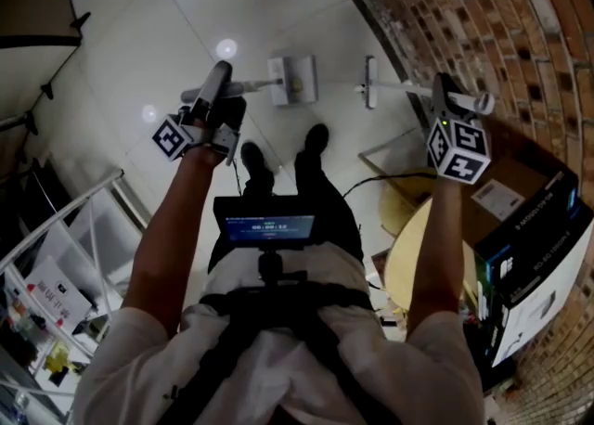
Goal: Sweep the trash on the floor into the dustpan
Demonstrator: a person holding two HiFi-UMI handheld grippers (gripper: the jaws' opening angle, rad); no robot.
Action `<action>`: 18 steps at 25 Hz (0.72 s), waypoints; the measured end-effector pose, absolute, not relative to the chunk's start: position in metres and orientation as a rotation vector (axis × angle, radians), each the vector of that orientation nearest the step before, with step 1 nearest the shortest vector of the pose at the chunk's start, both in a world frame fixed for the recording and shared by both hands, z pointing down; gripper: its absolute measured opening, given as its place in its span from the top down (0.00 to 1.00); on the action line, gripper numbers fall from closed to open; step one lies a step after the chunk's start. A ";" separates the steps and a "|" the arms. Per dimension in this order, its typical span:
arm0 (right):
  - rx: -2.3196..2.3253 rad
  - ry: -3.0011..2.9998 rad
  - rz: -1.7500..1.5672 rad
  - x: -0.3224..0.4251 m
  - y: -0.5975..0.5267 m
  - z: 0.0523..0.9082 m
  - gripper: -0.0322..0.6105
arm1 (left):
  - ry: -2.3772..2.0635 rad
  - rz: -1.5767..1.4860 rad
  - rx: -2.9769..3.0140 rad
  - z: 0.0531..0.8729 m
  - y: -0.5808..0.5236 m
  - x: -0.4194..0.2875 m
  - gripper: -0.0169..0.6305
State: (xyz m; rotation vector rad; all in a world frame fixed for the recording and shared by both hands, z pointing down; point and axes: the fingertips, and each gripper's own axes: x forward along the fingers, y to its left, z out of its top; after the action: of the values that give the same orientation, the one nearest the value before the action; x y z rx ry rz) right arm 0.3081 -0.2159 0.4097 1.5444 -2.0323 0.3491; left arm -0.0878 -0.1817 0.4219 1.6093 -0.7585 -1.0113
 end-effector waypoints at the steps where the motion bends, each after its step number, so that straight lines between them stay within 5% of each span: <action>1: 1.560 -2.003 0.339 0.319 -0.217 0.413 0.90 | -0.747 -1.002 1.612 0.422 -0.185 -0.079 0.97; 10: 1.710 -1.770 0.654 0.367 -0.212 0.541 0.89 | -0.721 -0.859 1.571 0.451 -0.191 -0.022 0.97; 18: 1.755 -1.825 0.719 0.318 -0.215 0.541 0.87 | -0.720 -0.831 1.541 0.458 -0.187 -0.022 0.97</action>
State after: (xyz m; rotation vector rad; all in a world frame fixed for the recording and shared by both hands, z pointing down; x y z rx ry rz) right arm 0.3180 -0.2149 0.5410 1.7546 -1.8254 0.7190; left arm -0.0222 -0.1871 0.4585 1.5407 -0.7205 -0.8310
